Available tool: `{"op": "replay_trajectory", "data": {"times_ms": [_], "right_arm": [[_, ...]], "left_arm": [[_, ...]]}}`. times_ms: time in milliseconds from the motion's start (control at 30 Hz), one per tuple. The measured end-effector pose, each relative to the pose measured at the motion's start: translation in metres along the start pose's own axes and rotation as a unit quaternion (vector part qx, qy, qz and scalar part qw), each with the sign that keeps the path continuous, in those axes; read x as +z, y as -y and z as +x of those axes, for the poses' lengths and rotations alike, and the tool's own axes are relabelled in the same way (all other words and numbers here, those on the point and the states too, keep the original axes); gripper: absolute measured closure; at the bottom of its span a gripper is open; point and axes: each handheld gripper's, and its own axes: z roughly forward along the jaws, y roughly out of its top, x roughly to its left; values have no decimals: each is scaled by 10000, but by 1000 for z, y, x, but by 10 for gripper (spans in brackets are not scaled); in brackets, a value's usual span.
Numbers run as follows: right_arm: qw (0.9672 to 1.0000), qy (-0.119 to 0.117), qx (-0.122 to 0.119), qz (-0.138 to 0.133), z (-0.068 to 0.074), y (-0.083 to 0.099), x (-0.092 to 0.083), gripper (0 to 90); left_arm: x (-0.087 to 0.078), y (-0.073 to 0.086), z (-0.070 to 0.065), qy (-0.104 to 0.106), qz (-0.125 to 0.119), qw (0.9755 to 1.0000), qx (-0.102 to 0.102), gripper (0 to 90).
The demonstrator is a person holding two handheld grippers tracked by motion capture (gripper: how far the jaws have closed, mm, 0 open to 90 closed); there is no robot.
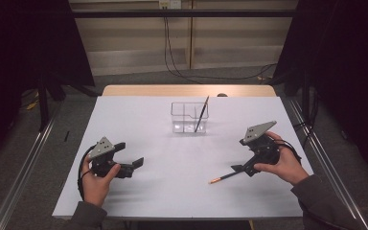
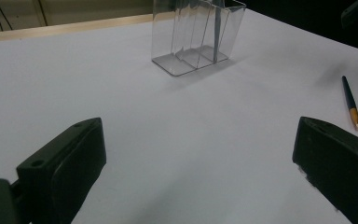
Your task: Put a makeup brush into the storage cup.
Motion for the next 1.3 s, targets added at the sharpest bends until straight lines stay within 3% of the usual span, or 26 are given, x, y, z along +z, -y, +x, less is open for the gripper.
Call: {"op": "replay_trajectory", "data": {"times_ms": [167,200,400,600,633,767,1300], "right_arm": [[9998,-101,-82,157,1,-2,2,0],[9997,-113,-121,167,1,-3,2,0],[9990,-174,-196,350,4,-6,1,0],[9981,-196,-312,489,3,-8,2,0],[9980,-200,-299,526,3,-9,3,0],[9964,-238,-417,693,4,-12,4,1],[9926,-322,-562,1024,8,-18,11,2]], "left_arm": [[0,0,-1,-47,24,10000,12,24],[0,0,-1,40,-6,10000,3,24],[1,-1,-3,-52,27,10000,49,25],[1,-2,-1,21,-11,10000,34,25],[1,-2,-2,-69,10,10000,35,25],[2,-2,-1,26,-8,10000,35,26],[2,-2,2,-47,14,10000,42,26]]}}
